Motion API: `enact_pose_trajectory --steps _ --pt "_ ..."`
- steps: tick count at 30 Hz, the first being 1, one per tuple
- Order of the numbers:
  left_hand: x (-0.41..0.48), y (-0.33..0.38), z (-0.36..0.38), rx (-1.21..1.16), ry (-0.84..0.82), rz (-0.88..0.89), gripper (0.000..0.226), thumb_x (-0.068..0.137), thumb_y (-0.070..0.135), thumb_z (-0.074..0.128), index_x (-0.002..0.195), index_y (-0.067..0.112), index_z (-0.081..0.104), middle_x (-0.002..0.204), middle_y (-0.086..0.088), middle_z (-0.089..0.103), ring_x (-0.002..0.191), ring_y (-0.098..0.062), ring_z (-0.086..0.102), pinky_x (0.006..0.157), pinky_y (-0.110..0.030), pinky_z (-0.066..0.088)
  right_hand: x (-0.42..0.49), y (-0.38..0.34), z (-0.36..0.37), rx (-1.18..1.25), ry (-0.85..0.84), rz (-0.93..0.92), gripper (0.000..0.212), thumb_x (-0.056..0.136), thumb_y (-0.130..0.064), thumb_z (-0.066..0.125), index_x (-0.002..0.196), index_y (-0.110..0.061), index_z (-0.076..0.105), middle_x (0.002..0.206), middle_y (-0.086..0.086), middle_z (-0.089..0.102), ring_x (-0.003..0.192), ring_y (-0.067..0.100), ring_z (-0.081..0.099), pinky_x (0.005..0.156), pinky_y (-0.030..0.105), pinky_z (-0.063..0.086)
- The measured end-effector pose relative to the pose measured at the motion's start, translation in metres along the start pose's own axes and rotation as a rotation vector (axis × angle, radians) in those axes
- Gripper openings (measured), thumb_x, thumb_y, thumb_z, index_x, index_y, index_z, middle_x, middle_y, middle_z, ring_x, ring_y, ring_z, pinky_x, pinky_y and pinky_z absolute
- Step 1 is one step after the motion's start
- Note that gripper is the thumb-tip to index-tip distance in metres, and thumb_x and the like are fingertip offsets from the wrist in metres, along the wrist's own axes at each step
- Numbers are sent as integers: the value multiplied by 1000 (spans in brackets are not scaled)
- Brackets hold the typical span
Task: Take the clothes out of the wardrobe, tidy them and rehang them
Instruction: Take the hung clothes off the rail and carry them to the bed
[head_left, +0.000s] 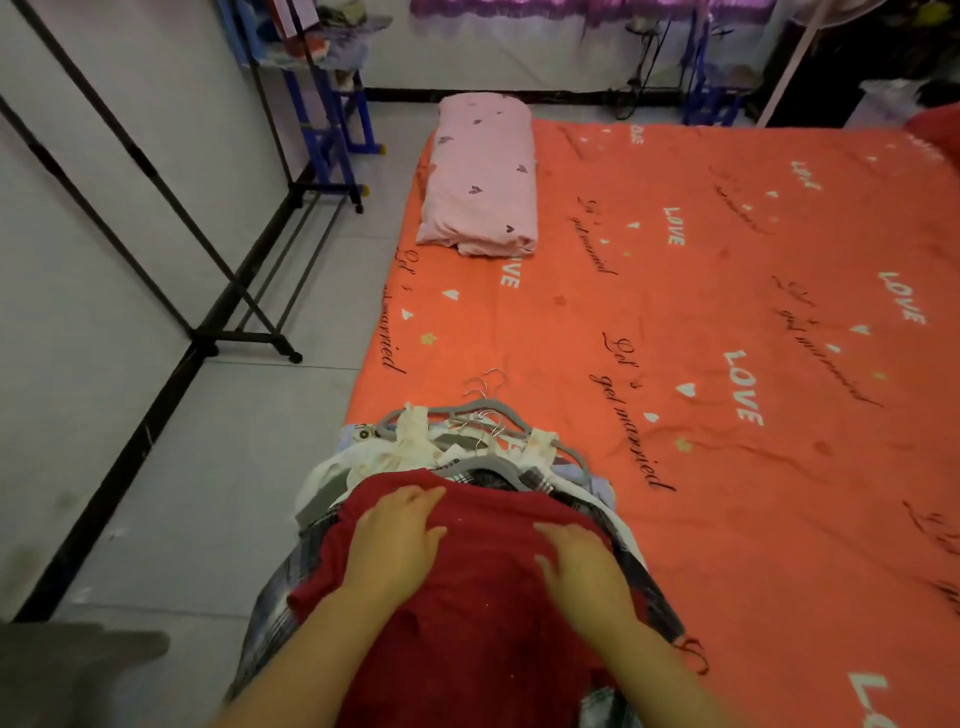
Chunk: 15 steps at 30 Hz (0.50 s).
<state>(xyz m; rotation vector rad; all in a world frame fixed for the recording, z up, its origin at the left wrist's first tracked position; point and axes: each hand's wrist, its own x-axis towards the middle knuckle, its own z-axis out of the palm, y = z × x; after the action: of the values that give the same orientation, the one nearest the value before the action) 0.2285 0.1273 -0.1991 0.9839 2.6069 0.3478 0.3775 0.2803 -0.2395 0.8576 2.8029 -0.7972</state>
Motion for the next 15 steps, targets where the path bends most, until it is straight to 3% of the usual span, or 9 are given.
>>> enact_pose_trajectory --steps 7,11,15 --pt "-12 16 4 192 -238 144 49 91 42 50 138 33 40 134 7 47 123 -16 44 100 -33 36 -46 18 -6 13 -40 171 51 93 -32 52 141 -27 37 134 -1 48 125 19 43 102 28 36" --pt "-12 40 -11 289 -260 324 50 92 43 49 140 32 37 136 3 47 124 -20 44 100 -34 35 -82 20 -23 18 17 310 61 90 -32 55 145 -28 28 135 2 46 125 20 43 100 29 38" --pt "-24 70 -22 348 -267 553 55 91 44 50 142 29 34 138 1 45 126 -22 42 101 -36 35 -144 14 -35 29 145 488 57 90 -29 55 142 -27 33 129 2 49 120 21 47 94 27 39"
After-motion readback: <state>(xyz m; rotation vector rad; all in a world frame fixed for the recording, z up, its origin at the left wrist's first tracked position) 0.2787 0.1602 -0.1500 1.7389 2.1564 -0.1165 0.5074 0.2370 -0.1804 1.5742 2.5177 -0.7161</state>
